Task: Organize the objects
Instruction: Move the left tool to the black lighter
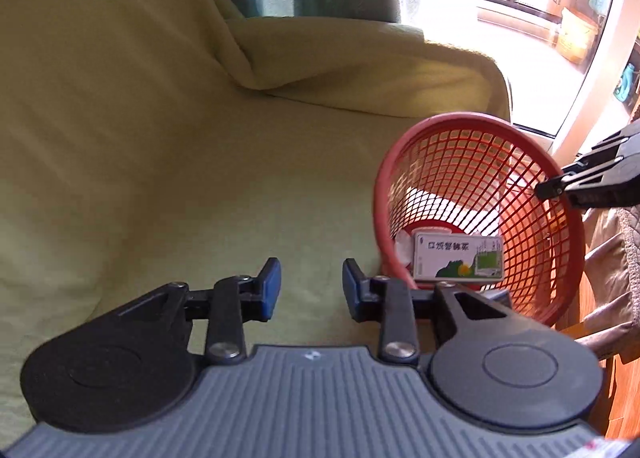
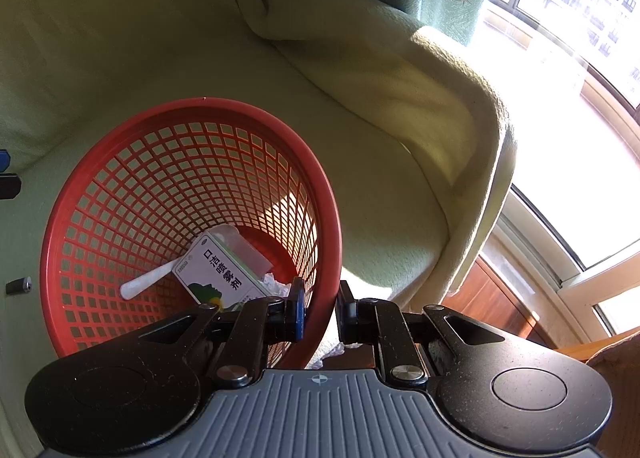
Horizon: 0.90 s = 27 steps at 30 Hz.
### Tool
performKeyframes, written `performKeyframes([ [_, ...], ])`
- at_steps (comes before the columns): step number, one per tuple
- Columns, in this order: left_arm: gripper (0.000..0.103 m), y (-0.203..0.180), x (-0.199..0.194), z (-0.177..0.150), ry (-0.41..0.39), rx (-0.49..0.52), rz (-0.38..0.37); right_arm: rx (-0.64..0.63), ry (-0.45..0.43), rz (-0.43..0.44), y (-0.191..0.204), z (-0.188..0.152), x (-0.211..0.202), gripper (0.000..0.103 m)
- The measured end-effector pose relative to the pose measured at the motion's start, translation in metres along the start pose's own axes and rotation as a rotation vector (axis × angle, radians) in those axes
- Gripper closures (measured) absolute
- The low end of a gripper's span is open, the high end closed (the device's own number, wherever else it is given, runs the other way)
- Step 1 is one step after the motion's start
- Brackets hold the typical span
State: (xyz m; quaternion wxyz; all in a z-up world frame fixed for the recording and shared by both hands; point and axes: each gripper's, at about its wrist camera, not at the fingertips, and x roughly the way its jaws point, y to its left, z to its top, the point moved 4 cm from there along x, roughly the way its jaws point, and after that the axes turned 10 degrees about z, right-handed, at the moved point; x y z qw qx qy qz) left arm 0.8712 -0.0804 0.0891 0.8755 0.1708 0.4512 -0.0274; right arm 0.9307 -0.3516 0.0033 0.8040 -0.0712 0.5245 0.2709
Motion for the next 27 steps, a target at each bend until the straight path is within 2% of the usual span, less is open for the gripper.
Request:
performKeyframes([
  [2,0.073,0.018,0.000,-0.024,0.023,-0.030,0.026,-0.016,-0.002,0.010,0.000,-0.001,-0.001,0.091],
  [7,0.073,0.066,0.006,-0.099,0.142,-0.111,0.097,-0.056,0.004,0.035,-0.002,0.000,0.000,0.091],
  [10,0.072,0.090,0.009,-0.140,0.184,-0.128,0.133,-0.062,0.017,0.028,-0.004,0.001,0.002,0.091],
  [11,0.068,0.095,0.011,-0.151,0.191,-0.130,0.136,-0.064,0.019,0.025,-0.003,0.001,0.002,0.091],
  [15,0.062,0.111,0.026,-0.194,0.223,-0.108,0.149,-0.065,0.020,0.008,0.001,0.002,0.003,0.091],
  [19,0.060,0.116,0.046,-0.219,0.236,-0.062,0.137,-0.058,0.018,-0.007,0.004,0.003,0.002,0.091],
  [27,0.059,0.123,0.106,-0.235,0.264,0.002,0.067,-0.046,0.026,-0.048,0.010,0.004,0.002,0.091],
])
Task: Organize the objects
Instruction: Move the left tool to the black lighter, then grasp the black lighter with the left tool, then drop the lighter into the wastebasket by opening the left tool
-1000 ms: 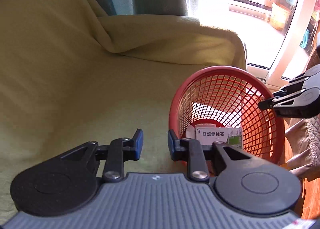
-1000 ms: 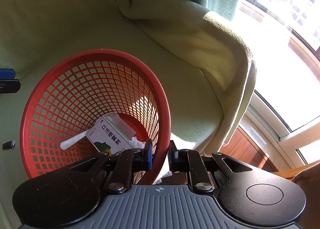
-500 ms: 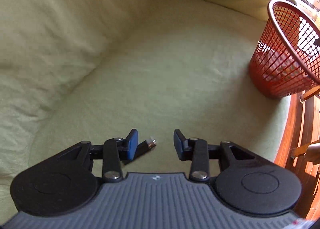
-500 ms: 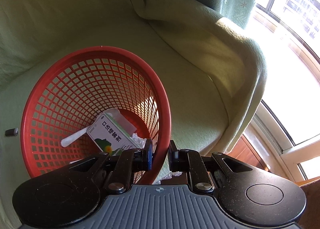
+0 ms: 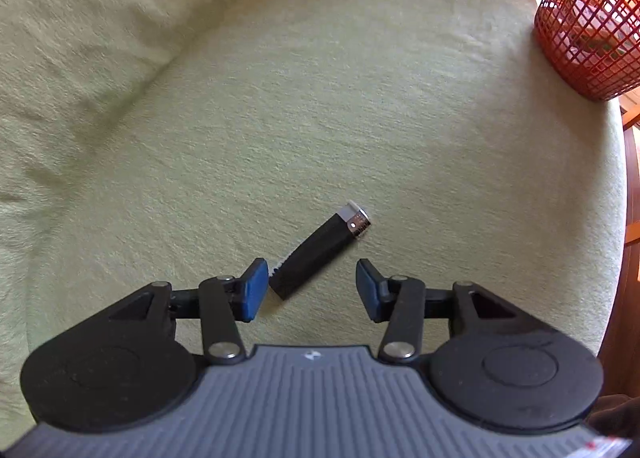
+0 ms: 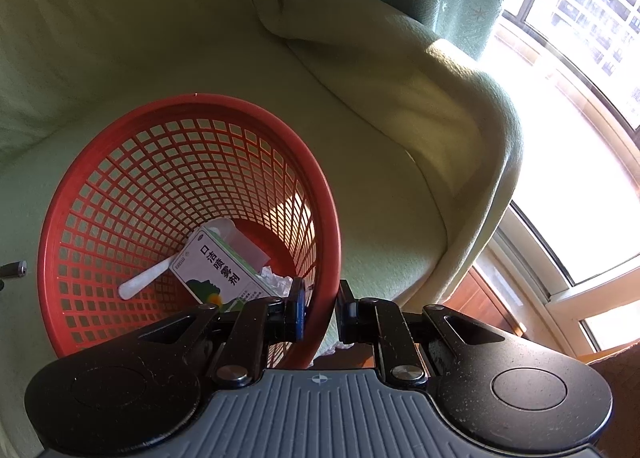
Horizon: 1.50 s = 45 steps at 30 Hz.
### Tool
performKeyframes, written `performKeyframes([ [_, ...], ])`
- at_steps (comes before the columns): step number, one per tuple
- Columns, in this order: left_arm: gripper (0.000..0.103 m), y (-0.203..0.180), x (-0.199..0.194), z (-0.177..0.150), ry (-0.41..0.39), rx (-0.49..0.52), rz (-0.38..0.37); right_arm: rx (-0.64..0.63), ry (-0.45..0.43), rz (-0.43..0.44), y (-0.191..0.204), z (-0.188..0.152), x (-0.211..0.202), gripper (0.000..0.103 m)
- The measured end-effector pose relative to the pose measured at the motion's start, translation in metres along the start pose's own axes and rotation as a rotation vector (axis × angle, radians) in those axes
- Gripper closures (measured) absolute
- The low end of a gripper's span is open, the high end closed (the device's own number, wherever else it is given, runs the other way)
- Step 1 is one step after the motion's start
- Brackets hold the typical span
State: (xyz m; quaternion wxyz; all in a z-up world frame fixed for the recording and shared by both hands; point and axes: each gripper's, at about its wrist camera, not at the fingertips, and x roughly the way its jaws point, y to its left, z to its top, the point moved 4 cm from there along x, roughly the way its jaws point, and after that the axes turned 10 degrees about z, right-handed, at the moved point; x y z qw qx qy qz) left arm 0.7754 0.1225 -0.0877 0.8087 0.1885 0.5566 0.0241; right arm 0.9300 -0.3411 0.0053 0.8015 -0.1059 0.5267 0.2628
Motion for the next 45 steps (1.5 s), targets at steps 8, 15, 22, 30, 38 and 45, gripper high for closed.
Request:
performKeyframes([
  [8,0.063,-0.001,0.032,0.009,0.004,0.134,-0.091,0.031,0.004,-0.038,0.004,0.000,0.001,0.091],
  [15,0.085,-0.005,0.029,0.015,0.040,0.161,-0.147,0.075,-0.010,-0.049,0.006,-0.002,-0.001,0.091],
  [22,0.085,-0.010,0.016,0.029,0.049,0.057,-0.101,0.068,-0.004,-0.017,0.005,-0.004,0.000,0.092],
  [30,0.085,-0.021,-0.050,0.072,-0.048,-0.046,-0.095,0.073,0.016,0.008,0.001,0.000,0.001,0.092],
  [38,0.085,-0.058,-0.135,0.150,-0.217,-0.011,-0.134,0.031,0.030,0.028,0.004,0.008,0.002,0.092],
  [45,0.085,-0.105,-0.180,0.215,-0.323,0.062,-0.190,0.004,0.032,0.063,-0.002,0.013,0.003,0.092],
])
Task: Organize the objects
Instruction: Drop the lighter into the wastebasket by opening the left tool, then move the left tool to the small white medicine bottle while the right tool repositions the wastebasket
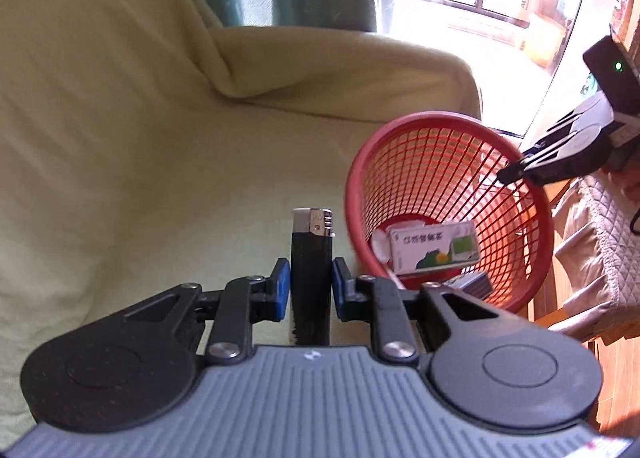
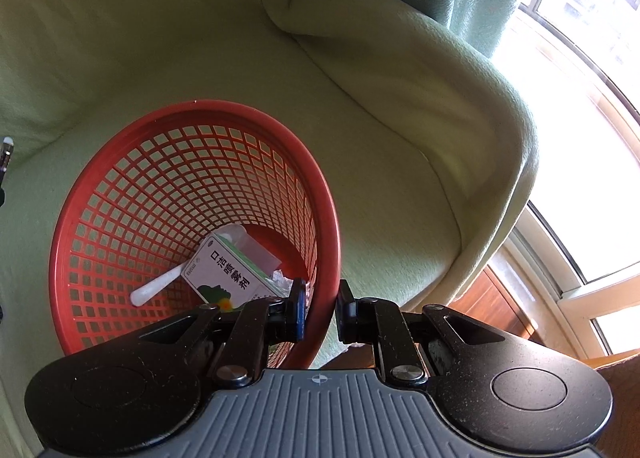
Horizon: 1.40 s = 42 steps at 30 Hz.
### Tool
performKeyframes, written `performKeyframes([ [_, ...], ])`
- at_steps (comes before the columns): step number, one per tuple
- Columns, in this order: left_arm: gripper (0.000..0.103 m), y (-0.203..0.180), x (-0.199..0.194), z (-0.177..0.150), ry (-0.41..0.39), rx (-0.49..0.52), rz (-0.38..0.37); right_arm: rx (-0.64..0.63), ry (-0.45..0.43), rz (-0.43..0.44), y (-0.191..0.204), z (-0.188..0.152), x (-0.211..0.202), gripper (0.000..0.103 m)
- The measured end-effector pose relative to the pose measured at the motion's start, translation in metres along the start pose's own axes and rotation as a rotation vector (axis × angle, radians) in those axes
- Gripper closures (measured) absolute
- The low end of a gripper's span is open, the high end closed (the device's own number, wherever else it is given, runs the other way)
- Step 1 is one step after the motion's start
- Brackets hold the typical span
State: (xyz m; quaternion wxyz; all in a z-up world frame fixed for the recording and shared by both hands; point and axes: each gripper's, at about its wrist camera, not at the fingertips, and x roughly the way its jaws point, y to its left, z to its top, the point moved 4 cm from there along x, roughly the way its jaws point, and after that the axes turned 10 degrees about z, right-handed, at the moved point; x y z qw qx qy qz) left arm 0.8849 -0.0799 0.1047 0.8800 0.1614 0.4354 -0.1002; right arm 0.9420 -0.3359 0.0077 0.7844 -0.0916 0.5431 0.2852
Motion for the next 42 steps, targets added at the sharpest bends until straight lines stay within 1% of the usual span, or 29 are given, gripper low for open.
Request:
performKeyframes([
  [5,0.085,-0.034,0.000,0.041,-0.060,0.036,-0.034,-0.012,-0.004,0.021,-0.001,0.002,0.001,0.092],
  [7,0.084,-0.045,0.002,0.056,-0.069,0.049,-0.047,-0.013,-0.005,0.027,-0.003,0.003,0.001,0.092],
  [9,0.084,-0.054,0.006,0.065,-0.068,0.060,-0.036,-0.013,-0.007,0.034,-0.005,0.004,0.001,0.092],
  [10,0.082,-0.058,0.009,0.069,-0.064,0.067,-0.042,-0.014,-0.007,0.036,-0.005,0.005,0.002,0.092],
  [11,0.075,-0.060,0.011,0.072,-0.058,0.069,-0.043,-0.015,-0.008,0.037,-0.005,0.005,0.002,0.092],
  [12,0.074,-0.062,0.013,0.073,-0.050,0.072,-0.035,-0.015,-0.010,0.039,-0.005,0.006,0.002,0.092],
  [15,0.074,-0.062,0.019,0.071,-0.023,0.081,-0.014,-0.014,-0.013,0.046,-0.006,0.007,0.003,0.092],
  [21,0.074,-0.045,0.018,0.056,0.032,0.064,0.031,-0.013,-0.010,0.048,-0.009,0.009,0.005,0.092],
  [26,0.074,-0.029,0.015,0.046,0.052,0.047,0.057,-0.006,-0.002,0.040,-0.011,0.008,0.007,0.092],
  [29,0.073,-0.017,0.013,0.035,0.064,0.031,0.073,-0.007,0.002,0.036,-0.008,0.007,0.008,0.092],
  [31,0.071,-0.007,0.012,0.027,0.075,0.019,0.091,-0.008,0.001,0.038,-0.007,0.007,0.008,0.092],
  [34,0.067,0.014,0.008,0.003,0.105,-0.019,0.126,-0.008,-0.004,0.043,-0.006,0.007,0.007,0.092],
  [37,0.067,0.044,0.004,-0.033,0.158,-0.085,0.172,-0.007,-0.008,0.046,-0.007,0.007,0.007,0.092],
  [40,0.066,0.078,-0.003,-0.080,0.222,-0.169,0.231,-0.008,-0.014,0.054,-0.008,0.008,0.008,0.092],
  [42,0.066,0.097,-0.009,-0.115,0.271,-0.219,0.284,-0.002,-0.020,0.054,-0.009,0.008,0.010,0.092],
])
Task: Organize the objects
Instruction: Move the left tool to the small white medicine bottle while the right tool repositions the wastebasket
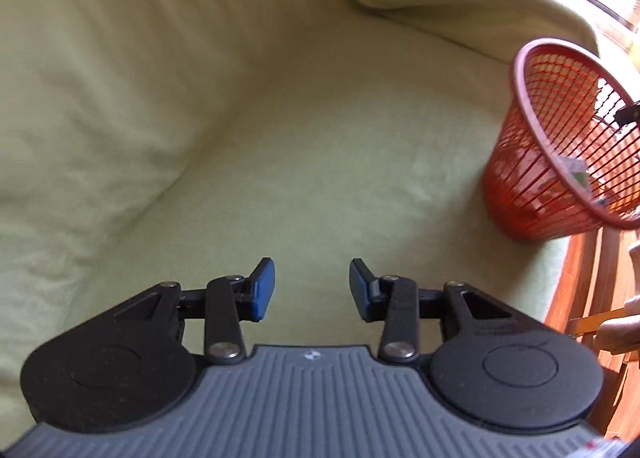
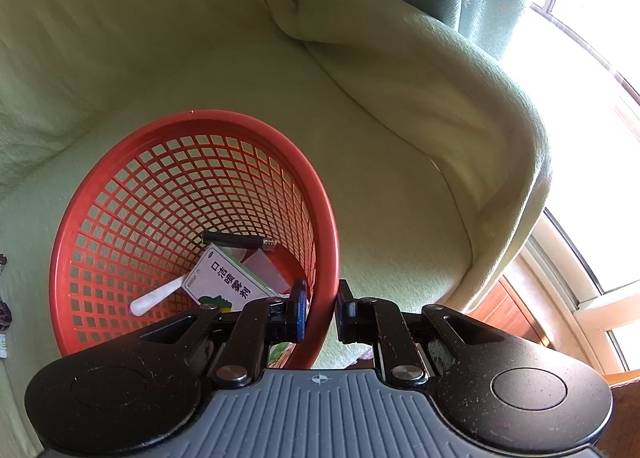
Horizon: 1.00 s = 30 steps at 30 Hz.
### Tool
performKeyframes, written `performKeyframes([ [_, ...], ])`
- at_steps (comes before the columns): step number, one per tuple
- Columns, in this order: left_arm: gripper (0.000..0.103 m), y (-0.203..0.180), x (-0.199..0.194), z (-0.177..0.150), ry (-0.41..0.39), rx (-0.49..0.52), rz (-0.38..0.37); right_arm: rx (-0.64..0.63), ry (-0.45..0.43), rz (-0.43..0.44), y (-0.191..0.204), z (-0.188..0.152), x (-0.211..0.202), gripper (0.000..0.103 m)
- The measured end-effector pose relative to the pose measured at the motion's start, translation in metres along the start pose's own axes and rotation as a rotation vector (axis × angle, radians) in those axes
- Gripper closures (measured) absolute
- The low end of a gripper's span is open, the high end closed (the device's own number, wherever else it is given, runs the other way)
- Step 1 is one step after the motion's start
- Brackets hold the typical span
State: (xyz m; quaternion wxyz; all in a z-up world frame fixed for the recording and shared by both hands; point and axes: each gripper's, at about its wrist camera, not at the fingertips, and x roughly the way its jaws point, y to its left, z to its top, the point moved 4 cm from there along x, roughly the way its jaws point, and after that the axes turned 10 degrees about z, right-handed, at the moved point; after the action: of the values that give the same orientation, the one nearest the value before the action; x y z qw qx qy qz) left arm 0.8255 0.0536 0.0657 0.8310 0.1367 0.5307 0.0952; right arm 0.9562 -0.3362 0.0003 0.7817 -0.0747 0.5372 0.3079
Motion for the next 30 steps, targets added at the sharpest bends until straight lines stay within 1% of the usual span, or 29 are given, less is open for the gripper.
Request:
performKeyframes([
  [3,0.066,0.036,0.010,-0.045,0.084,-0.082,0.066,0.015,-0.005,-0.001,-0.005,0.000,0.003,0.092],
  [6,0.066,0.064,0.010,-0.078,0.144,-0.161,0.107,0.021,-0.012,0.003,-0.007,0.001,0.007,0.092],
  [8,0.066,0.077,0.009,-0.097,0.162,-0.199,0.123,-0.037,-0.019,-0.017,-0.001,0.004,0.009,0.092],
  [11,0.066,0.084,0.006,-0.120,0.179,-0.231,0.131,-0.125,-0.049,-0.015,0.009,0.011,0.007,0.092],
  [14,0.066,0.085,0.007,-0.131,0.187,-0.257,0.127,-0.216,-0.069,-0.022,0.020,0.021,0.010,0.092],
  [16,0.066,0.083,0.007,-0.133,0.185,-0.271,0.117,-0.210,-0.049,-0.050,0.019,0.026,0.015,0.091],
  [18,0.063,0.083,0.008,-0.134,0.181,-0.282,0.111,-0.154,-0.019,-0.060,0.012,0.030,0.019,0.090],
  [20,0.063,0.083,0.009,-0.134,0.174,-0.291,0.107,-0.053,-0.012,-0.030,0.002,0.031,0.018,0.083],
  [22,0.062,0.082,0.010,-0.133,0.167,-0.296,0.106,0.036,-0.021,-0.011,-0.007,0.028,0.014,0.062],
  [24,0.061,0.083,0.011,-0.132,0.162,-0.304,0.106,0.135,-0.034,0.010,-0.017,0.021,0.007,0.053],
  [27,0.060,0.086,0.012,-0.132,0.158,-0.312,0.109,0.267,-0.045,0.032,-0.025,0.002,-0.003,0.052],
  [30,0.059,0.087,0.013,-0.132,0.156,-0.320,0.113,0.381,-0.056,0.044,-0.026,-0.021,-0.014,0.052],
])
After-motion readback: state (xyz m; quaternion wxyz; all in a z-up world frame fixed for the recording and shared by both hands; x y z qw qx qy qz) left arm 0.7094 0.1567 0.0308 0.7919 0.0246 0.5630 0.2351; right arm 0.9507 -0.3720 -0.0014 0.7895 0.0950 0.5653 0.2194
